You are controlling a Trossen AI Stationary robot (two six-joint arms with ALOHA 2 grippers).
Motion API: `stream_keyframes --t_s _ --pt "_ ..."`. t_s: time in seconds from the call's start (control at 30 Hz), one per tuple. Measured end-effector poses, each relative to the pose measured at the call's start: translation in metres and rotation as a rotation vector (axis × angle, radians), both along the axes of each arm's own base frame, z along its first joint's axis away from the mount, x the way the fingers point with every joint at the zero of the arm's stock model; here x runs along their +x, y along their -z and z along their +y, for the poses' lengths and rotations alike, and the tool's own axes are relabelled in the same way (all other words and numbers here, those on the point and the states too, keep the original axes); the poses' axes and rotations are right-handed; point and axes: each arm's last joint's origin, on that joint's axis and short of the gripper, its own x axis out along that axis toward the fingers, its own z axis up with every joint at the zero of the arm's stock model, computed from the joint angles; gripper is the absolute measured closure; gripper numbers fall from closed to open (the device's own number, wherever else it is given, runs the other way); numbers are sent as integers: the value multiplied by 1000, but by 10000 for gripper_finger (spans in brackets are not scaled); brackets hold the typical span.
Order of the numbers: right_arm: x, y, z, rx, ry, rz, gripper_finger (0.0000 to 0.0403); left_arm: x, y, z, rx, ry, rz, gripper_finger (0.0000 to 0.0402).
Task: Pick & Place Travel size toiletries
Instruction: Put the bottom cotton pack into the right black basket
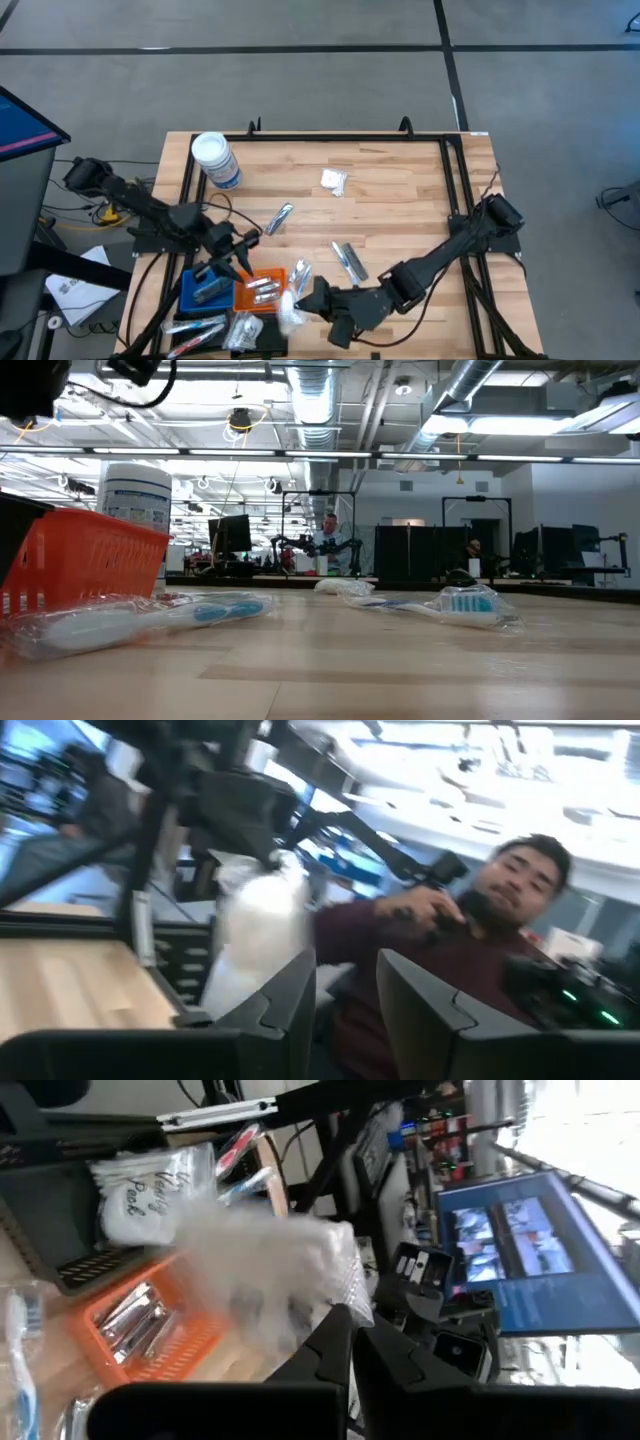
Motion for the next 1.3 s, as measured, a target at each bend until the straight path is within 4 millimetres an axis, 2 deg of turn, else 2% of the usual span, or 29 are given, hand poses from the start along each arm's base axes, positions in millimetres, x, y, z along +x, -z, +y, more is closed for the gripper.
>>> stream_keyframes --t_s 0.17,0.3,0.37,0.57,0.8,0.93,1.03,1.17,1.3 --pt "8 -15 -14 68 -78 86 403 -14 5 8 -42 -79 -12 298" --pt "22 -16 -22 124 -92 95 403 -16 9 10 -60 -116 7 298" --pt "31 -11 -22 114 -80 100 403 -15 10 10 -66 -126 20 298" --pt "64 29 -8 -29 12 226 403 -9 18 10 -92 -189 98 298" --pt "87 39 15 -82 22 276 403 -1 31 9 -130 -286 214 298" --pt "94 45 25 -93 2 257 403 2 36 9 -150 -319 265 298" --pt "92 48 30 -97 -6 258 403 3 41 5 -155 -336 297 298" --pt "85 45 41 -48 42 230 403 -1 46 -9 -148 -349 326 298" --pt "76 44 52 -97 175 171 403 -12 45 -29 -127 -326 320 298"
